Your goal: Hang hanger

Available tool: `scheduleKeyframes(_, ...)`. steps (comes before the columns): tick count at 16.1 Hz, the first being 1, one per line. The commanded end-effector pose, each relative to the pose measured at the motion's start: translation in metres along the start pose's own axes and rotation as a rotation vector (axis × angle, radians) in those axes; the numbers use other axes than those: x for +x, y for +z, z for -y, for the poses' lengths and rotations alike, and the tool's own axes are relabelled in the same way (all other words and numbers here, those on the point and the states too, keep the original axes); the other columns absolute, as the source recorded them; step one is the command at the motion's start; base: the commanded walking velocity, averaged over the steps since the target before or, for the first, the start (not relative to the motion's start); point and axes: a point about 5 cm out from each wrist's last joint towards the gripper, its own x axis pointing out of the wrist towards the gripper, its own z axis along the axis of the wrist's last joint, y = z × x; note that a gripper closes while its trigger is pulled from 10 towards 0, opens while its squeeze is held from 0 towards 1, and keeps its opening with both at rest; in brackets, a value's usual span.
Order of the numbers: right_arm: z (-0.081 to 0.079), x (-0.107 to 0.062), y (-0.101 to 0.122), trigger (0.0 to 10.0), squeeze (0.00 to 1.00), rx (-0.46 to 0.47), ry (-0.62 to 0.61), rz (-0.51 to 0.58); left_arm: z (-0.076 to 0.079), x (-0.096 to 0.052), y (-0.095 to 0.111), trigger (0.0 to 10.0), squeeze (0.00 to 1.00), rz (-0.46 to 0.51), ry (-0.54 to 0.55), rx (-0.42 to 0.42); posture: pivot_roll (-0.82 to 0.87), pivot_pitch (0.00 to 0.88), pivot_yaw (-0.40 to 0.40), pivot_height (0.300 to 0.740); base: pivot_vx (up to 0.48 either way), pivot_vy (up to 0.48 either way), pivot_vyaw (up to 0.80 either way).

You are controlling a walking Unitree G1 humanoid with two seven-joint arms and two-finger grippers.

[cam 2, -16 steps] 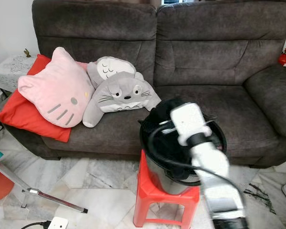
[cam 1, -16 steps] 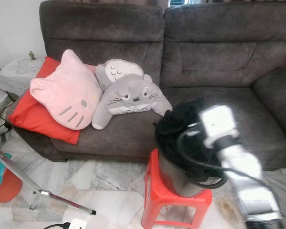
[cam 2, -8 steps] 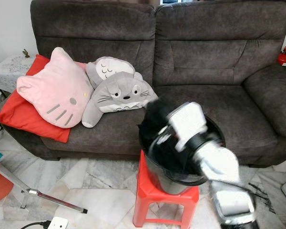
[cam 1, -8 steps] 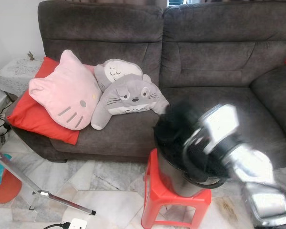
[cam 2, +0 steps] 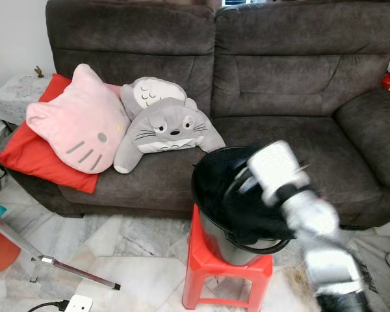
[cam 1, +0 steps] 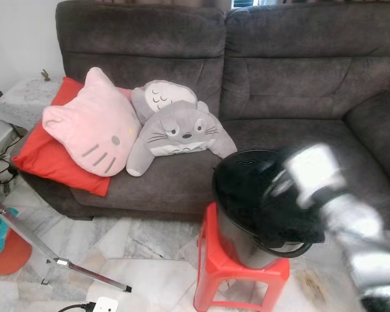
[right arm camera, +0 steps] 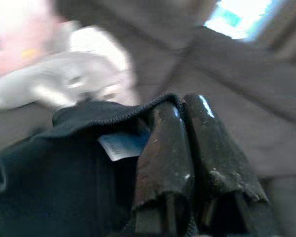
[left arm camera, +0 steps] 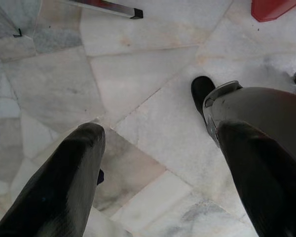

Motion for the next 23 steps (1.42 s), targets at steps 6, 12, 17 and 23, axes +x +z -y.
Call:
scheduleKeyframes(6, -0.009, -0.006, 0.010, 0.0, 0.00, 0.127, -0.076, 0.062, -0.002, 0.000, -0.003, 10.0, 0.00, -0.011, 0.007, 0.008, -0.18, 0.000, 0.035, 0.740, 0.000, 0.000, 0.00)
scheduleKeyframes(12, -0.031, -0.003, 0.042, 0.0, 0.00, 0.125, 0.196, 0.247, -0.002, 0.000, -0.002, 10.0, 0.00, -0.006, 0.010, 0.004, -0.18, 0.000, 0.033, 0.740, 0.000, 0.000, 0.00)
scheduleKeyframes(17, -0.063, 0.000, 0.017, 0.0, 0.00, 0.045, 0.454, 0.144, -0.002, 0.000, -0.002, 10.0, 0.00, -0.004, 0.013, -0.001, -0.17, 0.000, 0.033, 0.740, 0.000, 0.000, 0.00)
scheduleKeyframes(23, -0.064, 0.007, -0.025, 0.0, 0.00, -0.108, 0.455, -0.069, -0.002, 0.000, -0.001, 10.0, 0.00, -0.005, 0.012, 0.002, -0.17, 0.000, 0.035, 0.740, 0.000, 0.000, 0.00)
